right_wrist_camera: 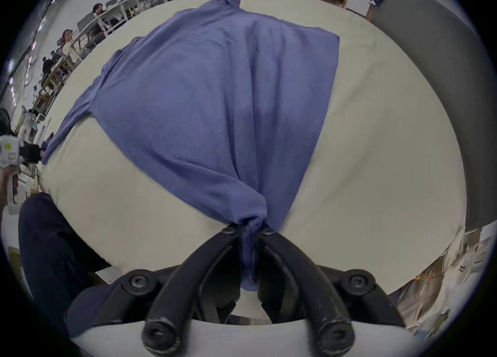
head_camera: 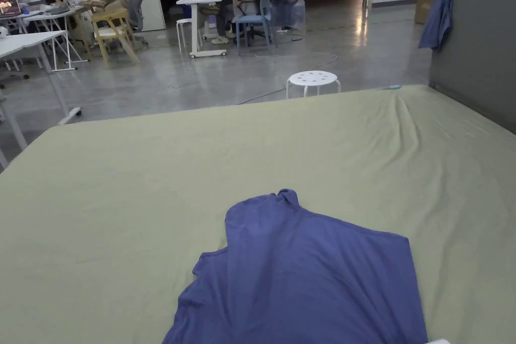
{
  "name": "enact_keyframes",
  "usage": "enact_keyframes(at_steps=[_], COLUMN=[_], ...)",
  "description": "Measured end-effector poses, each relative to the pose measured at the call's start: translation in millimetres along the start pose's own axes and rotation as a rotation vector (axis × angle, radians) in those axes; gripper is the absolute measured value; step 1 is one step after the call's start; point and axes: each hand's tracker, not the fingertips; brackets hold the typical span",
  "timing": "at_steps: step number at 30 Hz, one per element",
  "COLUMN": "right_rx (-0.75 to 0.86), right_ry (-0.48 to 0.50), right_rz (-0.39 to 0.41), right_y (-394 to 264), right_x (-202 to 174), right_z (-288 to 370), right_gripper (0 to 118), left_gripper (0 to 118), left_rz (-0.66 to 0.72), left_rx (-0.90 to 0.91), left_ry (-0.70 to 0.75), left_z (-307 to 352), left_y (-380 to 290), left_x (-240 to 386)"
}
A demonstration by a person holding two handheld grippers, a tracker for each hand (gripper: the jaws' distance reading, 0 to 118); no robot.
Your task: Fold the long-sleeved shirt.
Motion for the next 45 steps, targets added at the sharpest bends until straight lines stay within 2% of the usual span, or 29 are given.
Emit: enact_keyframes(at_steps=[3, 4, 6, 7, 9, 13, 14, 15, 16, 17, 19, 21, 22, 26, 35, 39, 40, 41, 42, 43, 45], right_rx=[0.005, 0.001, -0.007, 0.025, 0.143, 0.233, 0.240, 0.243, 0.271, 0.306, 0.302, 0.304, 0.297, 0.300, 0.295, 0.288, 0.291, 0.296, 0.298, 0.300, 0.299], right_ry=[0.016, 0.030, 0.022, -0.002, 0.001, 0.055, 0.072, 0.104, 0.128, 0.126, 0.075, 0.116, 0.162, 0.160, 0.167, 0.170, 0.168, 0.167, 0.164, 0.165, 0.160], right_rz=[-0.009, -0.003, 0.009, 0.014, 0.020, -0.042, -0.072, -0.087, -0.085, -0.094, -0.153, -0.136, -0.149, -0.165, -0.200, -0.198, -0.199, -0.203, -0.213, -0.218, -0.236], right_y=[2.1, 4.0, 4.0, 1.9, -1.2, -7.9, -8.7, -10.2, -11.4, -11.7, -11.8, -8.0, -5.9, 4.7, 19.7, 34.7, 39.7, 43.4, 50.1, 56.7, 71.6], right_x=[5.3, 6.2, 5.9, 6.5, 6.8, 3.1, 1.1, -0.6, -2.9, -5.8, -14.2, -14.7, -15.0, -11.6, 8.9, 25.0, 30.1, 35.4, 41.0, 47.2, 56.3], right_z=[6.6, 16.5, 40.7, 55.9, 88.9, 130.7, 134.9, 137.9, 139.9, 140.5, 132.5, 124.4, 119.5, 115.7, 101.1, 89.4, 84.9, 81.4, 75.7, 69.8, 65.6], right_gripper=[14, 32, 90, 110, 110, 110, 108, 97, 52, 3, 0, 0, 0, 0, 0, 0, 0, 0, 0, 0, 0], left_gripper=[17, 40, 104, 118, 117, 117, 113, 97, 38, 0, 0, 0, 0, 0, 0, 0, 8, 38, 88, 118, 112], left_rz=[0.034, 0.032, 0.004, -0.004, -0.016, -0.042, -0.060, -0.095, -0.143, -0.176, -0.176, -0.171, -0.156, -0.205, -0.297, -0.338, -0.340, -0.352, -0.382, -0.425, -0.361], left_rx=[0.006, 0.010, 0.087, 0.176, 0.336, 0.294, 0.243, 0.170, 0.170, 0.177, 0.176, 0.161, 0.171, 0.199, 0.204, 0.220, 0.225, 0.229, 0.220, 0.180, 0.112], left_ry=[-0.021, -0.020, 0.010, 0.008, -0.073, -0.174, -0.181, -0.159, -0.159, -0.159, -0.160, -0.285, -0.300, -0.323, -0.366, -0.401, -0.397, -0.383, -0.364, -0.329, -0.235], left_z=[7.9, 17.4, 45.1, 63.6, 95.6, 115.3, 121.8, 120.0, 117.4, 115.4, 106.8, 105.7, 106.2, 100.6, 41.0, 0.4, -15.3, -30.8, -52.1, -75.8, -115.5], left_y=[3.4, 7.6, 7.1, 5.4, 1.8, -6.6, -18.1, -22.0, -26.6, -30.8, -34.9, -30.0, -26.3, 6.5, 130.1, 223.2, 252.8, 279.7, 312.5, 342.5, 388.0], left_x=[-2.5, 1.1, 13.7, 18.9, 27.8, 47.6, 70.8, 81.2, 91.2, 100.6, 109.9, 120.2, 126.4, 155.2, 239.5, 289.8, 305.0, 318.7, 333.9, 348.9, 365.5])
